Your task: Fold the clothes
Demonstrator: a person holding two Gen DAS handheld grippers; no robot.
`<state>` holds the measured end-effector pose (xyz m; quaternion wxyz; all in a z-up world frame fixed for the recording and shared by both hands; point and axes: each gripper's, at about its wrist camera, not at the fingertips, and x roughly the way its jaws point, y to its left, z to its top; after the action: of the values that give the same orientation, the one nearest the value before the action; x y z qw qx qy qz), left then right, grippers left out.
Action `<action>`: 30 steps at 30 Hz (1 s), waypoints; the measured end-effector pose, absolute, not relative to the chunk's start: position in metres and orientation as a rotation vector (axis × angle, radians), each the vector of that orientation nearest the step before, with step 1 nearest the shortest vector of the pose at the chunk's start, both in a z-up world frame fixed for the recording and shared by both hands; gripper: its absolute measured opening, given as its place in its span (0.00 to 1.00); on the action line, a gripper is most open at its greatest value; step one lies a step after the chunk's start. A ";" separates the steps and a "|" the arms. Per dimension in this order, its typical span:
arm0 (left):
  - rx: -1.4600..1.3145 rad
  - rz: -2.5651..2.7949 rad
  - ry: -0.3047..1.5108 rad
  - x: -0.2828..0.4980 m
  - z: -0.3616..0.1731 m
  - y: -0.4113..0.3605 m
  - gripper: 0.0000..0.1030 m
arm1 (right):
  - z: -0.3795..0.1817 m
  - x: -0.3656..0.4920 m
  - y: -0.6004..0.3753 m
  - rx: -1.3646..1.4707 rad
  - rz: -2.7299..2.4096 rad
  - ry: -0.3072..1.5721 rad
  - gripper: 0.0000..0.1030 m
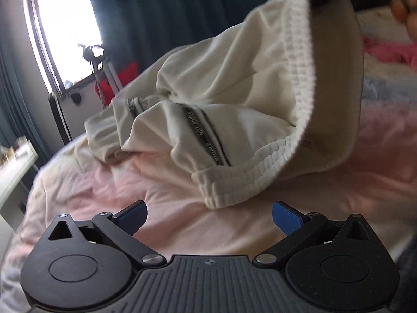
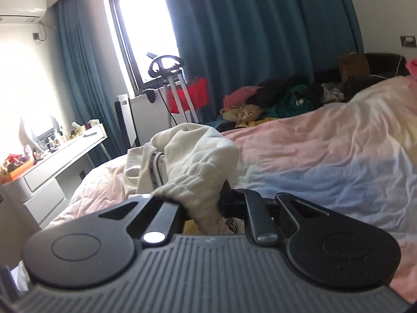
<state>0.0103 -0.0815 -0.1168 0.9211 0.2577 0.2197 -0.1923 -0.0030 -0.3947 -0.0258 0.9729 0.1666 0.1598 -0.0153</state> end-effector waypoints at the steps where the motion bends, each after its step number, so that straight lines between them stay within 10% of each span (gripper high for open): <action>1: 0.557 -0.378 0.441 0.014 -0.123 -0.090 1.00 | -0.028 -0.003 -0.399 0.353 -0.035 0.324 0.12; 14: 0.470 -0.104 0.035 0.018 -0.111 -0.090 0.98 | -0.051 0.011 -0.418 0.389 -0.096 0.379 0.13; 23: 0.779 -0.080 0.134 0.030 -0.148 -0.113 0.79 | -0.051 0.005 -0.394 0.285 -0.100 0.388 0.13; 30: 0.573 -0.179 0.193 0.048 -0.128 -0.109 0.24 | -0.056 0.005 -0.383 0.196 -0.084 0.397 0.14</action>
<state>0.0475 -0.1091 -0.1283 0.9508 0.2815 0.0948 -0.0882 0.0051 -0.3826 -0.0564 0.9747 0.0973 0.1968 -0.0419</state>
